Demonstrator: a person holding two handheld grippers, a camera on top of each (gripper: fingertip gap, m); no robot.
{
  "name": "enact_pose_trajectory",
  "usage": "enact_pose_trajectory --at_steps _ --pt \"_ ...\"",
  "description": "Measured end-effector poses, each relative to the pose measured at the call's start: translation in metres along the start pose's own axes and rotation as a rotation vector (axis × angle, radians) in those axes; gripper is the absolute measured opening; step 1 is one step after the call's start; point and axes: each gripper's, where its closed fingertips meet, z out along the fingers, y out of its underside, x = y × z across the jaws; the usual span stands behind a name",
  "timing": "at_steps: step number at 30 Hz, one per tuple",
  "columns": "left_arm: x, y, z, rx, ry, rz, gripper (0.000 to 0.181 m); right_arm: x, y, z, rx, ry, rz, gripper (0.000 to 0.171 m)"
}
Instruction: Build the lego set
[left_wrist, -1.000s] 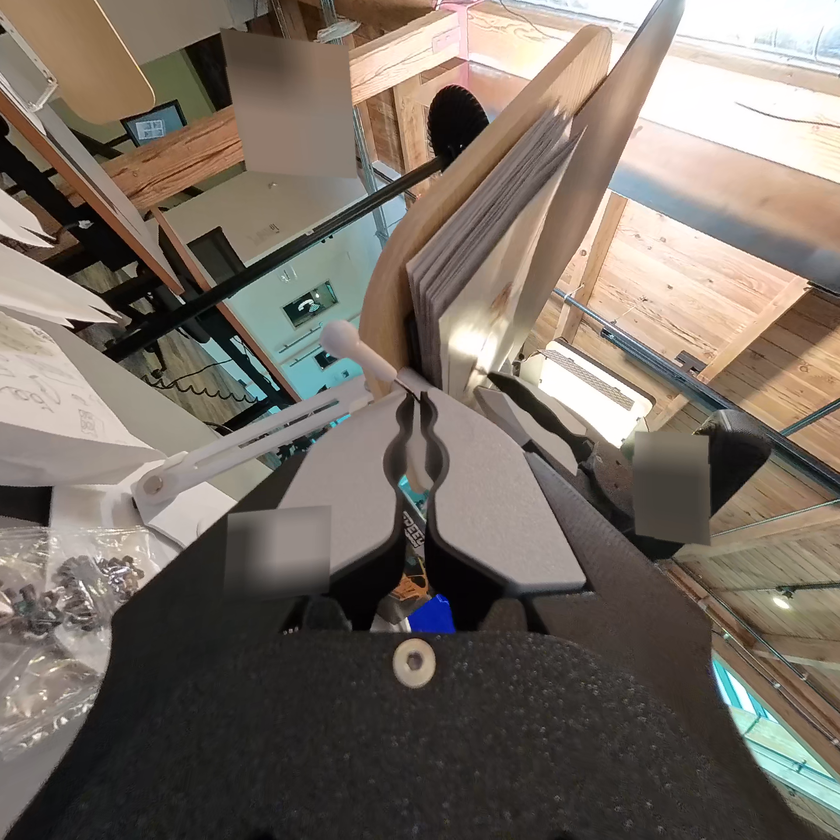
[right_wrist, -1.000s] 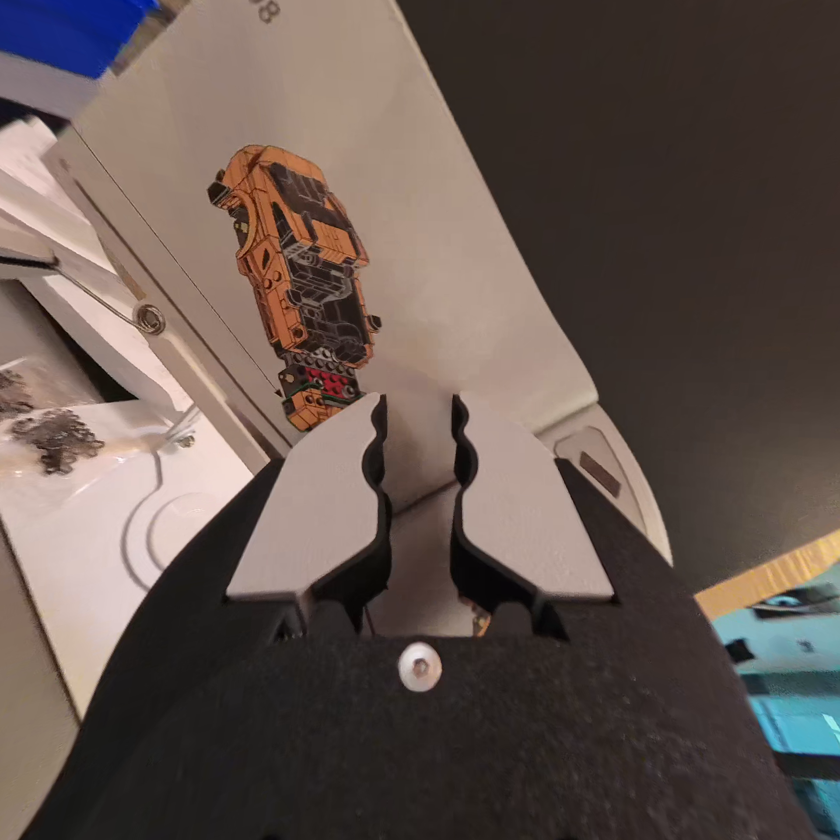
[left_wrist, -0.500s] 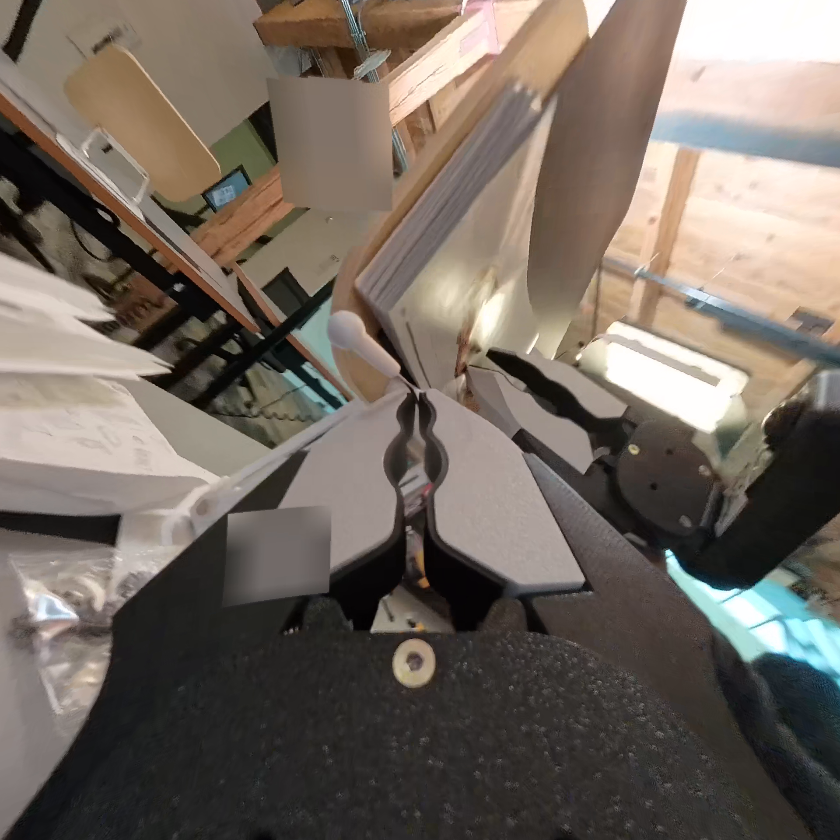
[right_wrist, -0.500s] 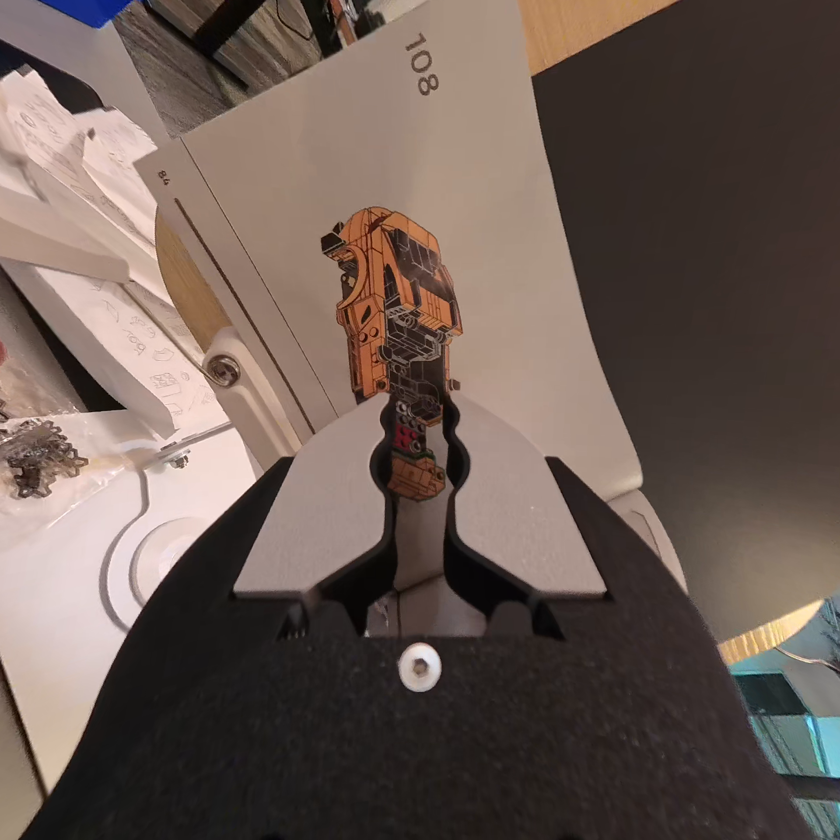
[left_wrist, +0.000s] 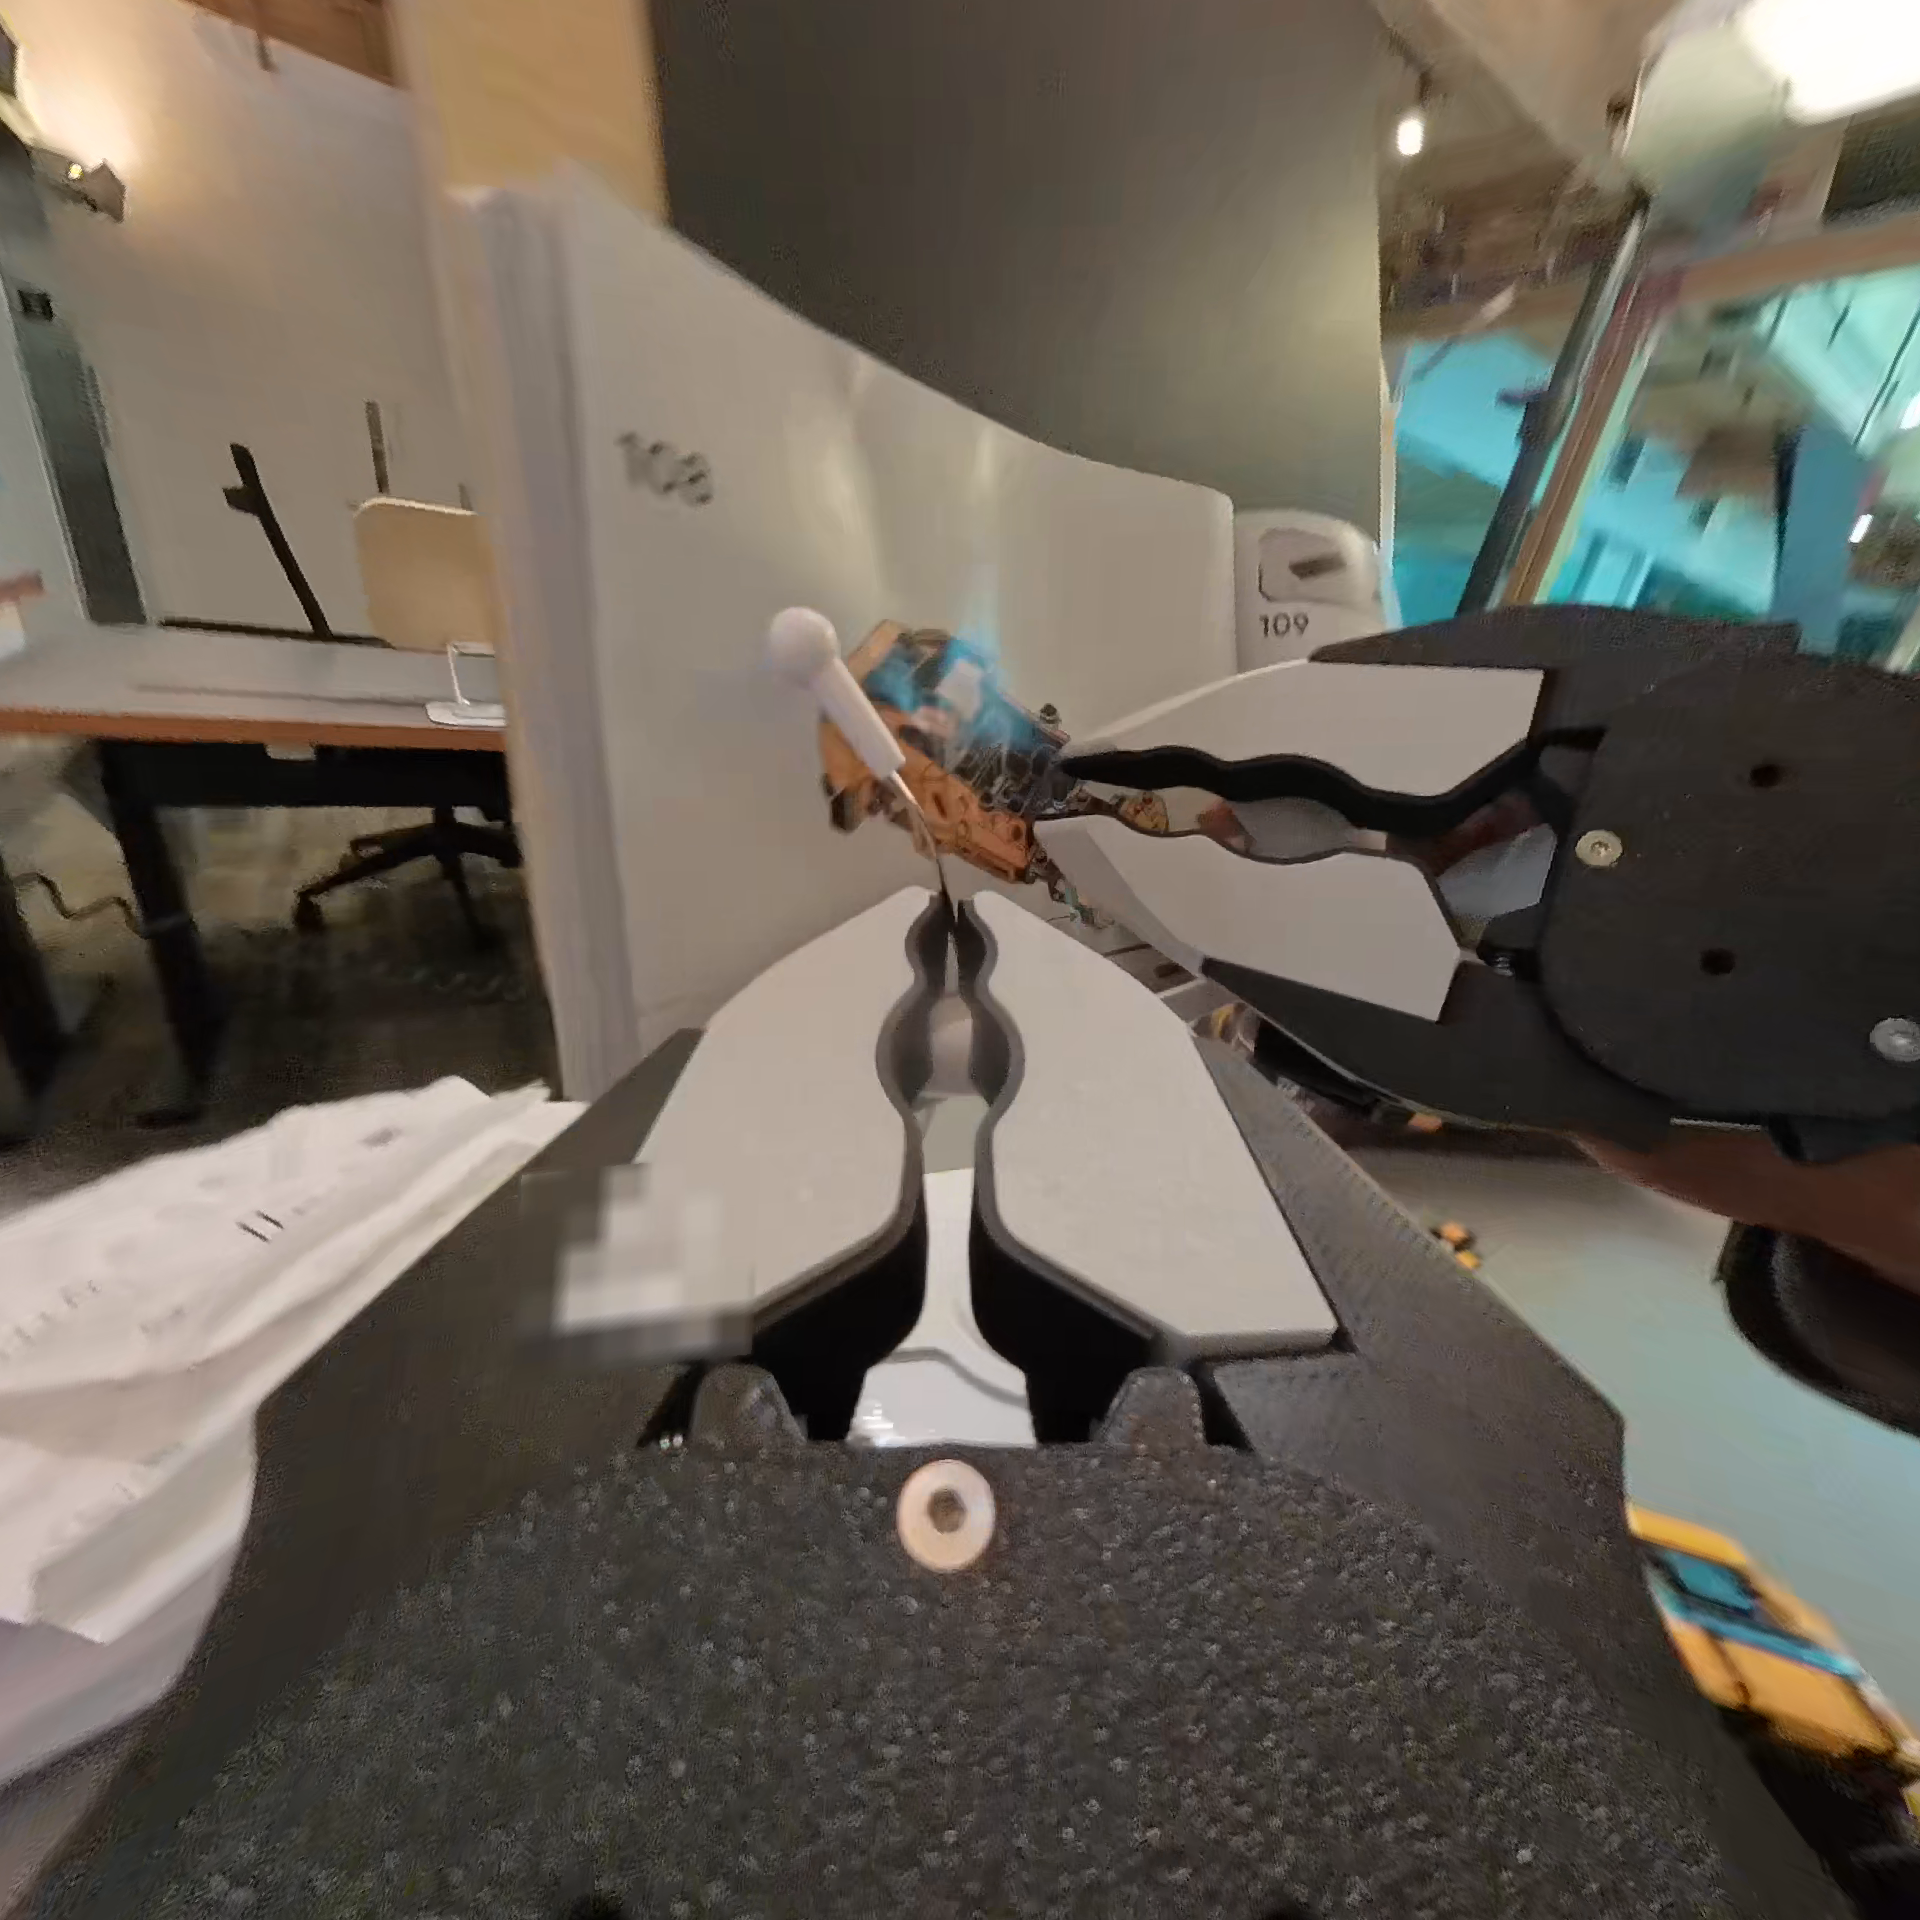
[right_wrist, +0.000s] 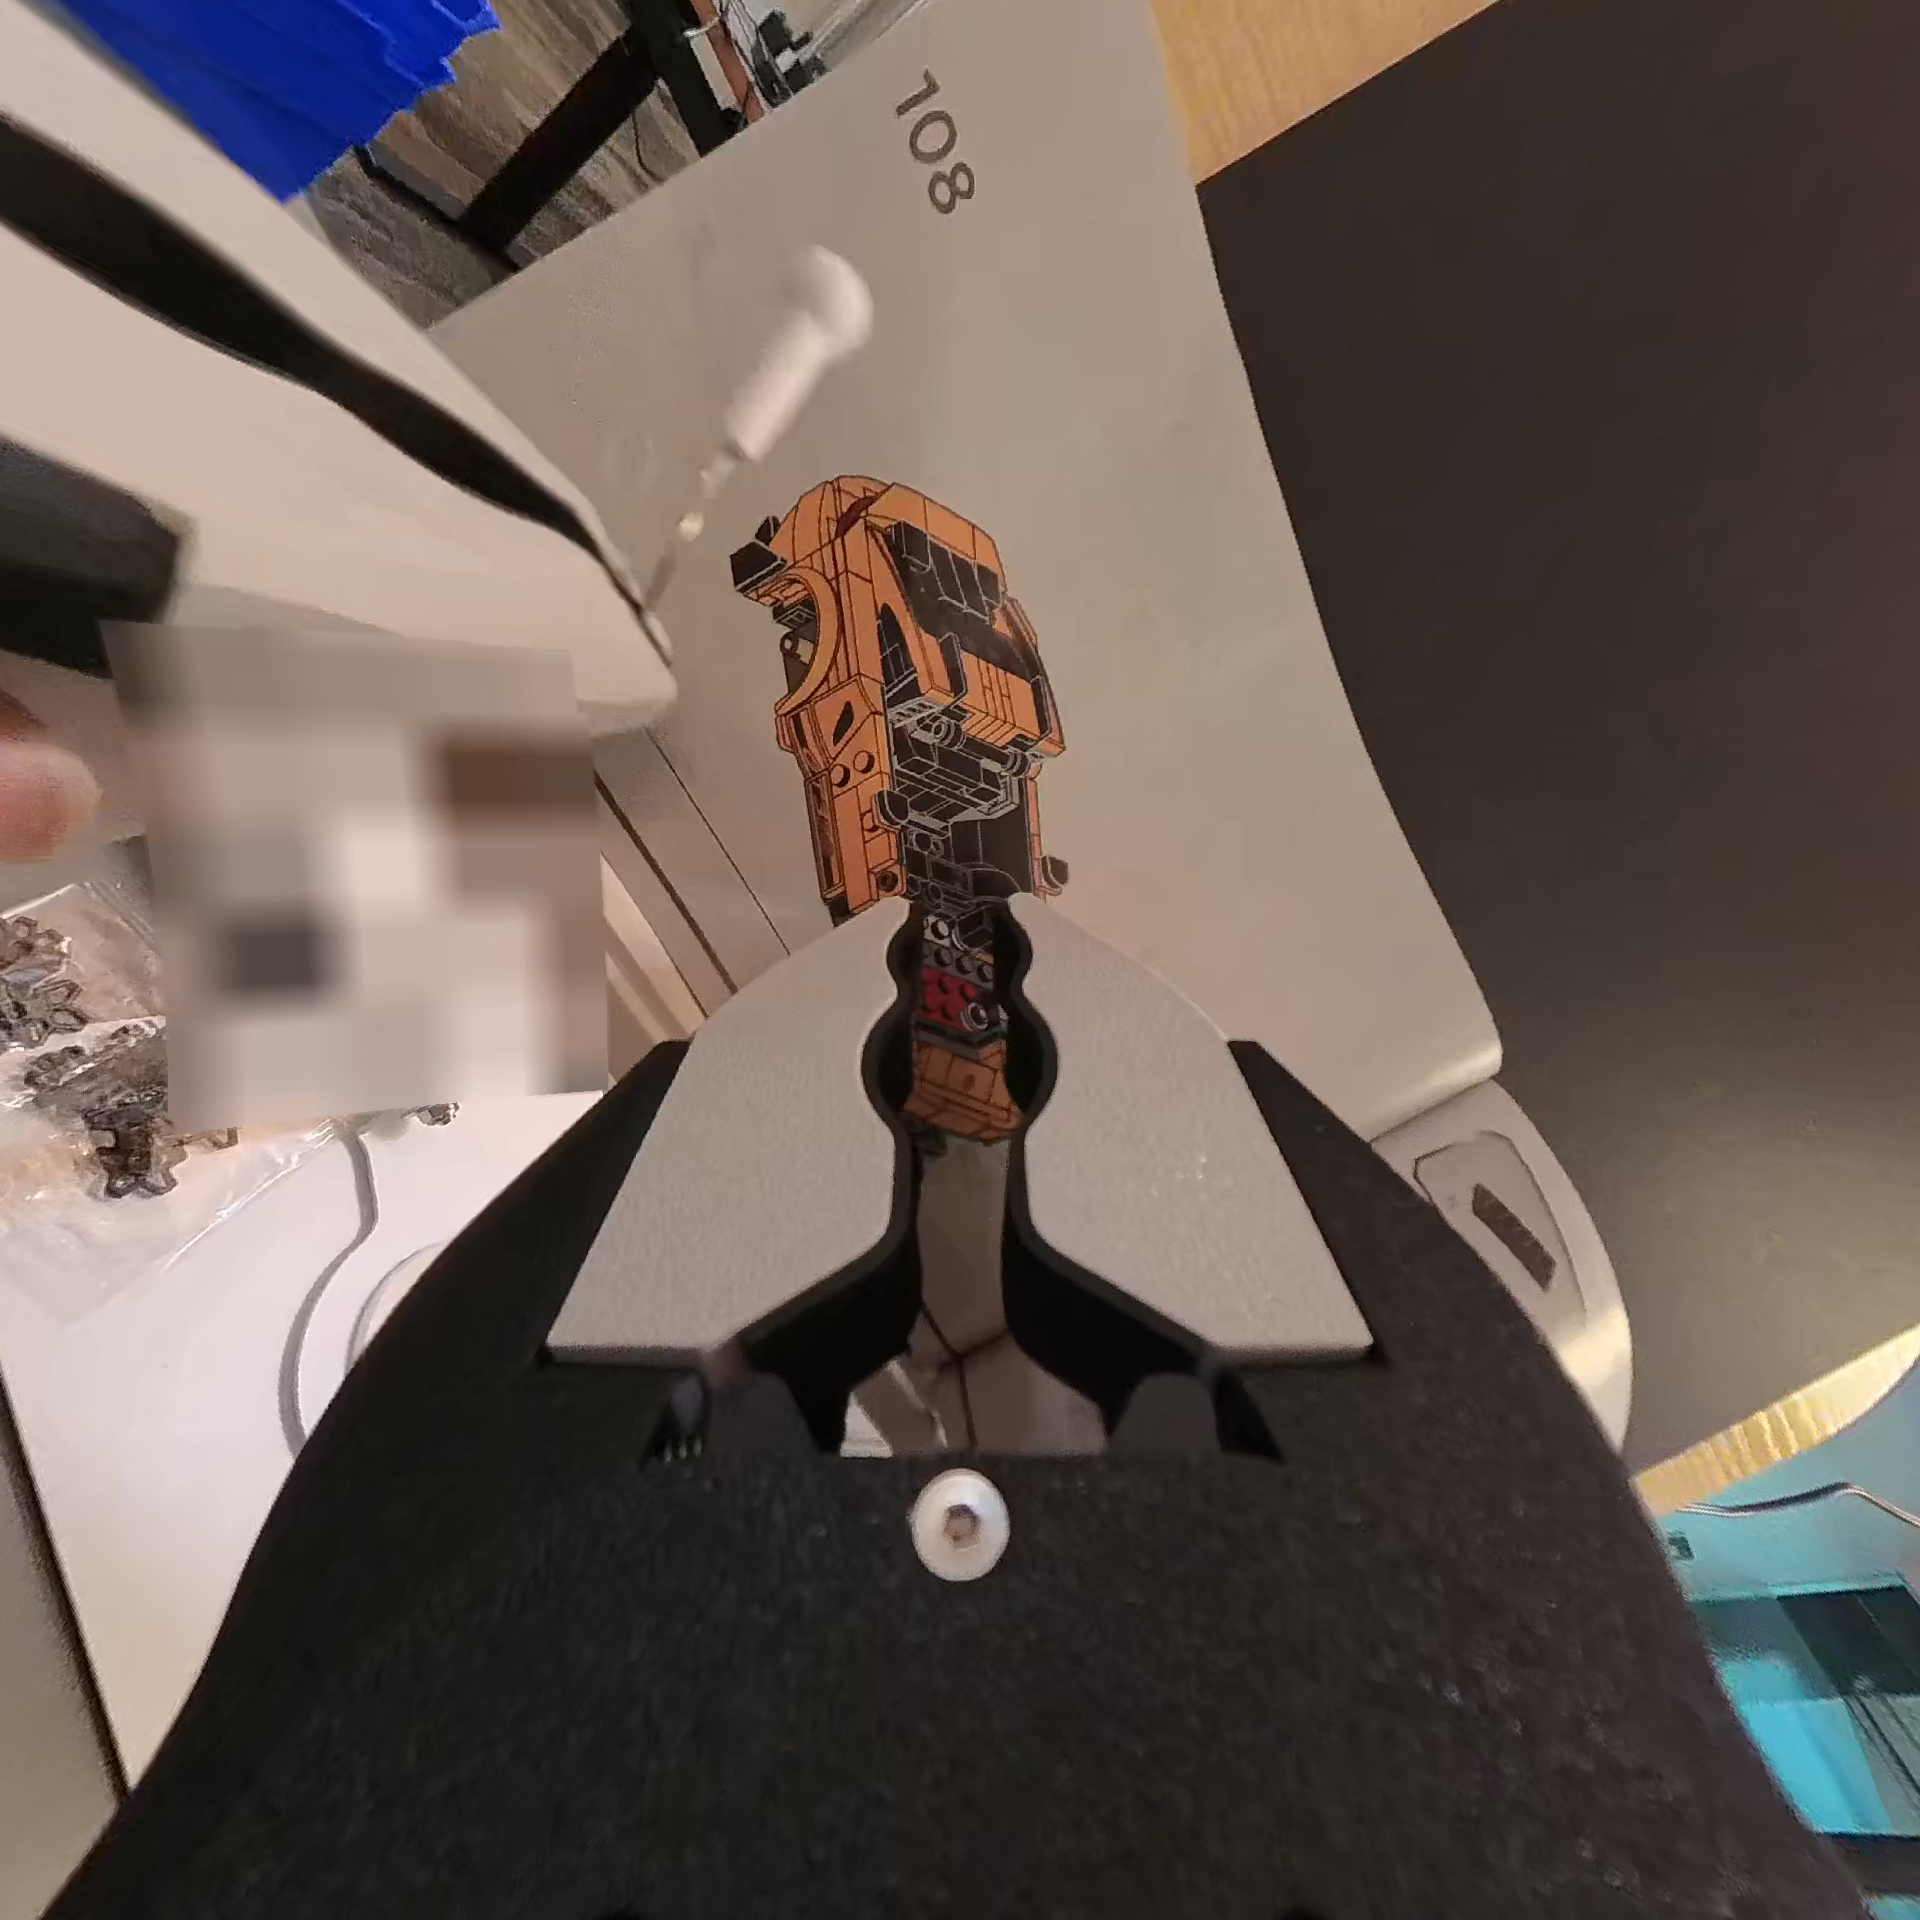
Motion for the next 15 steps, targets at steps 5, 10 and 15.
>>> enact_pose_trajectory --at_steps 5,10,15 --pt "0.019 0.003 0.02 -0.148 0.032 0.322 0.001 -0.001 0.0 0.0 0.013 0.015 0.048 0.011" --pt "0.025 0.011 0.029 -0.26 0.05 0.521 0.001 0.002 0.003 -0.002 0.03 0.025 0.13 0.014" --pt "0.024 0.013 0.031 -0.31 0.053 0.57 0.001 0.002 0.007 -0.009 0.025 -0.004 0.175 0.027"
